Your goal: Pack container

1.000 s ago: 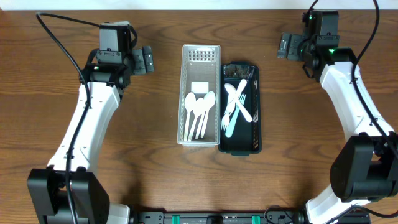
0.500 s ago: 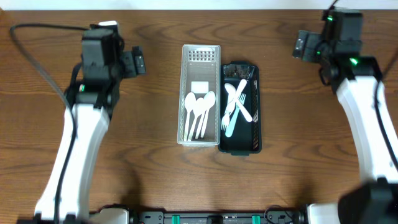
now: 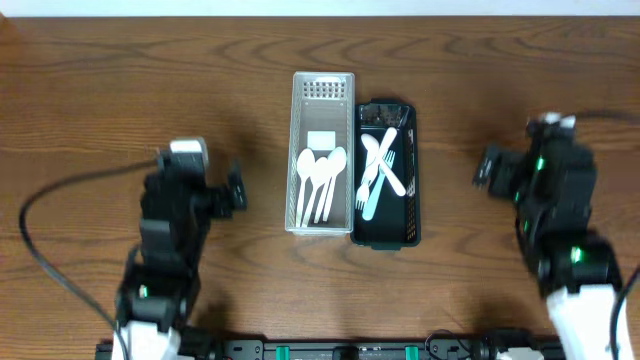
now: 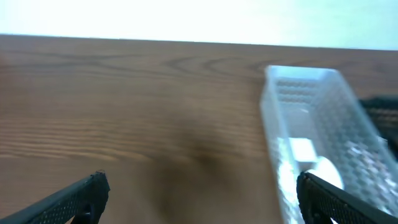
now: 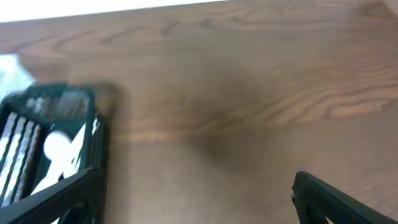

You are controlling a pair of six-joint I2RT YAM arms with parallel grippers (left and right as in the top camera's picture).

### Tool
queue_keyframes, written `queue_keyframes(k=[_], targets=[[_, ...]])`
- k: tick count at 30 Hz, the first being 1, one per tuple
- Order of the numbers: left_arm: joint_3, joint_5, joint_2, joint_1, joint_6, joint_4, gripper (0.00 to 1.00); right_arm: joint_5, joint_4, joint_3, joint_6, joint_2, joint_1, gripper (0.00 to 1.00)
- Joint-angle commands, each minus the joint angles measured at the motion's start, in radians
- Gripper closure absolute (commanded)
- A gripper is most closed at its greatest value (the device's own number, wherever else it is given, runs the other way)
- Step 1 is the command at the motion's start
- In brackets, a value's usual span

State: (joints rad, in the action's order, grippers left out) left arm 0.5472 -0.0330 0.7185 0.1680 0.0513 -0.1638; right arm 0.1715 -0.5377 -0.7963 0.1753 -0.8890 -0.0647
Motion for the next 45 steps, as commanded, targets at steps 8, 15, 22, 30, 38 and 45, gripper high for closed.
queue_keyframes(k=[8, 15, 22, 30, 38, 45], targets=[[-0.105, -0.001, -0.275, 0.067, -0.013, -0.059, 0.02, 0.072, -0.165, 0.173, 0.101, 0.331, -0.074, 0.01], [-0.105, -0.002, -0.282, 0.067, -0.013, -0.060, 0.02, 0.003, -0.333, 0.173, 0.101, 0.340, -0.073, 0.01], [-0.105, -0.002, -0.282, 0.067, -0.013, -0.060, 0.02, 0.004, -0.379, 0.173, 0.101, 0.340, -0.073, 0.01], [-0.105, -0.002, -0.282, 0.067, -0.013, -0.060, 0.02, 0.004, -0.380, 0.173, 0.101, 0.340, -0.073, 0.01], [-0.105, -0.001, -0.282, 0.067, -0.013, -0.060, 0.02, 0.004, -0.381, 0.173, 0.101, 0.356, -0.073, 0.01], [-0.105, -0.002, -0.282, 0.067, -0.013, -0.060, 0.02, -0.005, -0.388, 0.190, 0.051, 0.599, -0.056, 0.01]])
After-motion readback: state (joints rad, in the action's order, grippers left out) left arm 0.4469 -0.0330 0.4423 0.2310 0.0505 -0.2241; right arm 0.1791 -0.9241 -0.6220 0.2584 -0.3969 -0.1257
